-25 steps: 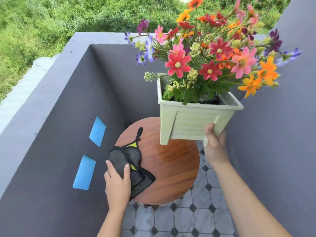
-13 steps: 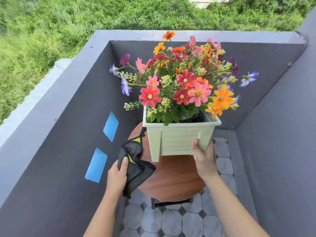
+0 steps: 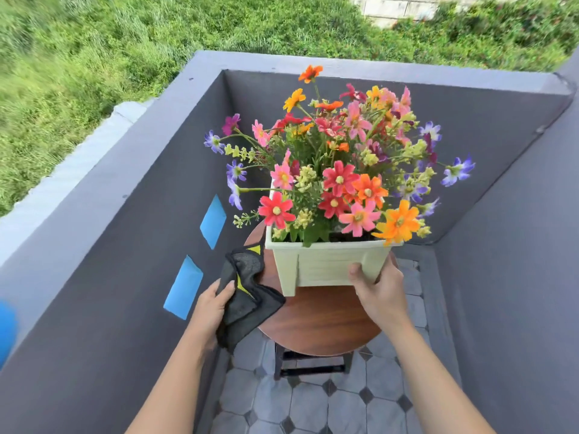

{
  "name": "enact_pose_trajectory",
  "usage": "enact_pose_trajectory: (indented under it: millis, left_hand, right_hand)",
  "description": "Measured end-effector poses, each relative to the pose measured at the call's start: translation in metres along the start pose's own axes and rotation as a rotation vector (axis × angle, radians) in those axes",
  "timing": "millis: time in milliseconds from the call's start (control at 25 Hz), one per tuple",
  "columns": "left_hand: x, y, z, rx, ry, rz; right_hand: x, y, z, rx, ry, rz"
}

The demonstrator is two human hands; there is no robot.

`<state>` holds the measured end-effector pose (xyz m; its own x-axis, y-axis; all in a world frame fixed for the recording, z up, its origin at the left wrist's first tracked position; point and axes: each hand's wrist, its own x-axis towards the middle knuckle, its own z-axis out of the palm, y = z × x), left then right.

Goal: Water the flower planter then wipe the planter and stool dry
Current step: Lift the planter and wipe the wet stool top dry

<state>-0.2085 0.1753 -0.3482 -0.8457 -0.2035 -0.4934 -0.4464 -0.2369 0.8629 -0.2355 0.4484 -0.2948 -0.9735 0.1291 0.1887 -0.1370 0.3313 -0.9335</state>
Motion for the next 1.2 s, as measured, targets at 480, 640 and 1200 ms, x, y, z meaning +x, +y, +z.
enact_pose_trajectory:
  millis: [480,640,1200]
  left_hand:
    - [0.011,0.014,-0.015,0.219,-0.157,0.077]
    - [0.012,0.02,-0.013,0.243,-0.167,0.088]
    - [0.004,0.027,0.008,0.224,-0.124,0.109]
  right_hand:
    - [-0.017,0.012,-0.01,-0.107,-0.021,0.016]
    - [-0.016,0.011,-0.013,-0.087,-0.046,0.035]
    - [-0.041,0.031,-0.041,-0.063,0.17,0.329]
